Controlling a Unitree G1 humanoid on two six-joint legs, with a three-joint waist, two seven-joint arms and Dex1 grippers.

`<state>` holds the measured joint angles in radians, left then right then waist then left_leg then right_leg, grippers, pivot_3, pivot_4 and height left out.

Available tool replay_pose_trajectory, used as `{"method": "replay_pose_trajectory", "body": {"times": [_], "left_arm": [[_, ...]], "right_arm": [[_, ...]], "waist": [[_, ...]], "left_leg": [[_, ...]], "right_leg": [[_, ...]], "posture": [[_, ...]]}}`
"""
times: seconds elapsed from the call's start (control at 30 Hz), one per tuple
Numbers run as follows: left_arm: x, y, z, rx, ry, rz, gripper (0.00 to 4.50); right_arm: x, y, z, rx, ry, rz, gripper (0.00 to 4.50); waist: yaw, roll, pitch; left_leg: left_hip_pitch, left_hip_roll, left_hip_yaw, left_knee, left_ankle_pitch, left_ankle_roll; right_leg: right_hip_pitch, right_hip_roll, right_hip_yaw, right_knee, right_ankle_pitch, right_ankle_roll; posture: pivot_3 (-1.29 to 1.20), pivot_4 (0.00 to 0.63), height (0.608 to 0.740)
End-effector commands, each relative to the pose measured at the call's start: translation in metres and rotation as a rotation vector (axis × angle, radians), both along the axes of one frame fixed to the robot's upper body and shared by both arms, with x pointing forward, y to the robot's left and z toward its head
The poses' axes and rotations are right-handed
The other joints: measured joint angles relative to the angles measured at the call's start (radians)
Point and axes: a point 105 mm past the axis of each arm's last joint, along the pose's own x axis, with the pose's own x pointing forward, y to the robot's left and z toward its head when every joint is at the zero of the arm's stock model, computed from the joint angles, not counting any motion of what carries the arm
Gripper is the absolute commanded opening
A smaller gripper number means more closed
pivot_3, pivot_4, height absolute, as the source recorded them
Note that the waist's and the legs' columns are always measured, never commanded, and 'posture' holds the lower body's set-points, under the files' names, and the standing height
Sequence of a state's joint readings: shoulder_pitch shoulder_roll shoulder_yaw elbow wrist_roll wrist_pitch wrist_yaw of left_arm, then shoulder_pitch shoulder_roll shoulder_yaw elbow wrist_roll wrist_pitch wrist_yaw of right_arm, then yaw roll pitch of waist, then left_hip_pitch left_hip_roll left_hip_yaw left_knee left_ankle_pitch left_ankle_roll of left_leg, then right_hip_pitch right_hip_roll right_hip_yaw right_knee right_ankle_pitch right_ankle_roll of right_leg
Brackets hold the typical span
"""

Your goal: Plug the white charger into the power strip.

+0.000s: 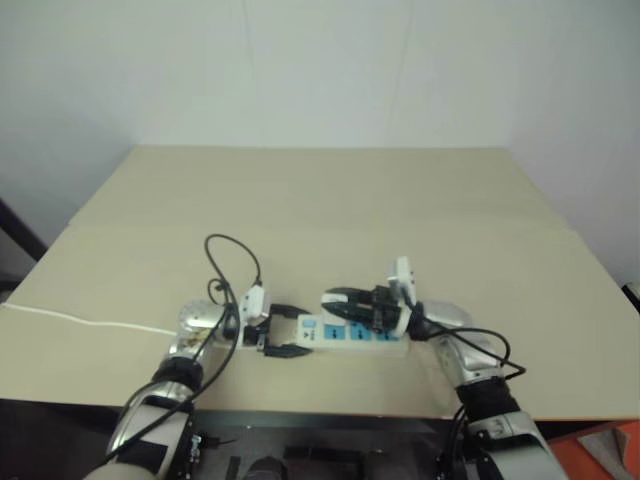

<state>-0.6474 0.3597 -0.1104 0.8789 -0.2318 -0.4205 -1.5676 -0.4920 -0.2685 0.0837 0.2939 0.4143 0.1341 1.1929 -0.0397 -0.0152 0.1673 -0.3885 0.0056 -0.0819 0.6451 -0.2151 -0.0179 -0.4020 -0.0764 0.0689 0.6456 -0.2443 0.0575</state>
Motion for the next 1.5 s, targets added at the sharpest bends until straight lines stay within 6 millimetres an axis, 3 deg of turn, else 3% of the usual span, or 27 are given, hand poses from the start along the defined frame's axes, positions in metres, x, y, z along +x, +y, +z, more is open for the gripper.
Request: {"method": "replay_pose_trajectory", "body": {"times": [0.03, 0.2, 0.37, 0.63, 1.17, 1.5], "left_arm": [[-0.008, 0.000, -0.013, 0.039, 0.046, -0.017, 3.26], [-0.008, 0.001, -0.013, 0.040, 0.047, -0.013, 3.26], [-0.009, 0.003, -0.013, 0.043, 0.049, -0.013, 3.26], [-0.009, 0.001, -0.012, 0.041, 0.051, -0.019, 3.26], [-0.012, 0.002, -0.013, 0.038, 0.056, -0.014, 3.26], [-0.013, 0.002, -0.013, 0.036, 0.063, -0.023, 3.26]], "right_arm": [[0.002, -0.010, 0.000, 0.005, -0.019, -0.012, 1.11], [0.004, -0.023, -0.013, -0.051, -0.028, -0.002, 1.11], [0.006, -0.031, -0.009, -0.061, -0.070, 0.011, 1.11], [0.007, -0.018, -0.012, -0.114, -0.109, 0.066, 1.11], [0.004, -0.011, -0.053, -0.189, 0.009, 0.044, 1.11], [0.007, -0.016, -0.049, -0.136, 0.043, 0.035, 1.11]], "waist": [[0.000, 0.000, 0.000], [0.001, 0.000, 0.000], [0.004, 0.000, 0.000], [0.001, 0.000, 0.000], [-0.006, -0.001, -0.002], [-0.006, -0.003, -0.004]], "left_leg": [[0.000, 0.000, 0.000, 0.000, 0.000, 0.000], [0.000, 0.000, 0.000, 0.000, 0.000, 0.000], [0.000, 0.000, 0.000, 0.000, 0.000, 0.000], [0.001, 0.000, 0.000, 0.000, 0.000, 0.000], [0.015, 0.001, 0.000, -0.003, 0.000, 0.000], [0.016, 0.001, 0.000, -0.004, 0.000, 0.000]], "right_leg": [[0.000, 0.000, 0.000, 0.000, 0.000, 0.000], [0.000, 0.000, 0.000, 0.000, 0.000, 0.000], [0.001, 0.000, 0.000, -0.001, 0.000, 0.000], [0.001, 0.000, 0.000, -0.001, 0.000, 0.000], [0.014, 0.001, 0.000, -0.003, -0.004, 0.005], [0.015, 0.001, 0.000, -0.004, -0.004, 0.005]], "posture": [[0.00, 0.150, 0.740], [0.00, 0.150, 0.740], [0.00, 0.150, 0.740], [0.00, 0.150, 0.740], [0.00, 0.150, 0.740], [0.00, 0.150, 0.740]]}}
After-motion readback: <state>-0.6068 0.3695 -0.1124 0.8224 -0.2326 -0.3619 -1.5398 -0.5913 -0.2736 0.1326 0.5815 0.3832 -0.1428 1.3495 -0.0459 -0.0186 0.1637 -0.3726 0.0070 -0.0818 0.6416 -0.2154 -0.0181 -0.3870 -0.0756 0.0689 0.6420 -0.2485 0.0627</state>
